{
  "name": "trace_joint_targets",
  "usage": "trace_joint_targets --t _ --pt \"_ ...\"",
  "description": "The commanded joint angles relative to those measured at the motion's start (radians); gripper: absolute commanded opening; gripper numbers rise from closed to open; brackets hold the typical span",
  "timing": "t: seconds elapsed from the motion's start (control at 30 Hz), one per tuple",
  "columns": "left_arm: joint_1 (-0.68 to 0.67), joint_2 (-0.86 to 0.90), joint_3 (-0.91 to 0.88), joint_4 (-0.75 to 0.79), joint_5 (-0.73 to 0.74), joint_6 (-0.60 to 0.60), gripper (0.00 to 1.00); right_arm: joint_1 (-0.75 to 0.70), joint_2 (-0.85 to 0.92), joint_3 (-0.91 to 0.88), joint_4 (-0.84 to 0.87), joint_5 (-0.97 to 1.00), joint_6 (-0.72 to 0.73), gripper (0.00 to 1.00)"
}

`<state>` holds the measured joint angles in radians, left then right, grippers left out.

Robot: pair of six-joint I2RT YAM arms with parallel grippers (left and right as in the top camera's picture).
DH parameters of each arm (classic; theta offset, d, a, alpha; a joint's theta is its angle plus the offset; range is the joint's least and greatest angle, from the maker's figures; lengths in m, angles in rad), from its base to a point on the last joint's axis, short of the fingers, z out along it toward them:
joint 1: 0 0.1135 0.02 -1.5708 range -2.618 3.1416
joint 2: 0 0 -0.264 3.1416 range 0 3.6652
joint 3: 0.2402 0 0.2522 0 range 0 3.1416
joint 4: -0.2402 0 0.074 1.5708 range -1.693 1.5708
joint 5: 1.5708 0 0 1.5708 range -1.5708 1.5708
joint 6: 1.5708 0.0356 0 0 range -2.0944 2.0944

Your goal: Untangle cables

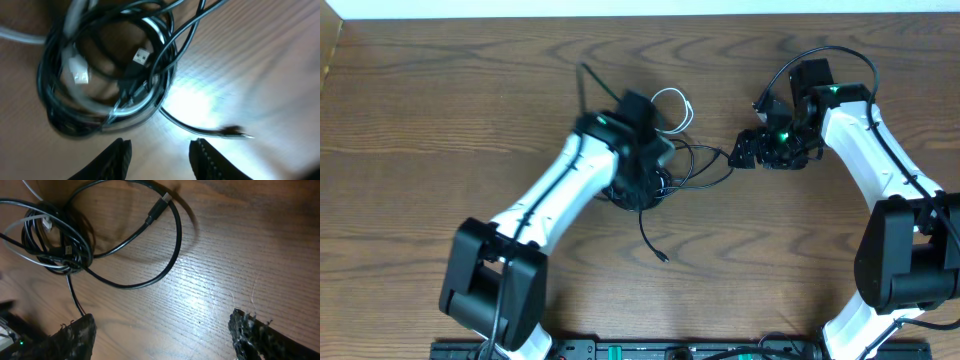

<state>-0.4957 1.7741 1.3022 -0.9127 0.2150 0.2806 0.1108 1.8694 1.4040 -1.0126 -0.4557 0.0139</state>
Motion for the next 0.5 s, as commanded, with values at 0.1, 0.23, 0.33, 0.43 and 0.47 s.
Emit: trace_joint_targets --t 0.1,0.23,0.33,0.43,0.47 --pt "-0.018 0.010 -0.156 0.169 -0.242 0.188 0.55 0.004 -0.003 -0.008 -0.002 0.002 -0.016 0.83" --pt "-0.015 0.010 -0.226 0.270 -0.242 0.242 0.67 0.004 -0.003 -0.008 -0.001 0.002 -0.016 0.83" --pt "-0.013 0.010 -0.282 0.377 -0.242 0.270 0.74 0.004 -0.003 -0.008 -0.001 0.002 -0.016 0.84" --pt "-0.013 0.018 -0.337 0.480 -0.241 0.331 0.75 0.004 -0.003 -0.008 -0.001 0.002 -0.016 0.84" --pt "-0.013 0.022 -0.353 0.502 -0.241 0.355 0.69 0.004 -0.003 -0.008 -0.001 0.002 -0.016 0.84"
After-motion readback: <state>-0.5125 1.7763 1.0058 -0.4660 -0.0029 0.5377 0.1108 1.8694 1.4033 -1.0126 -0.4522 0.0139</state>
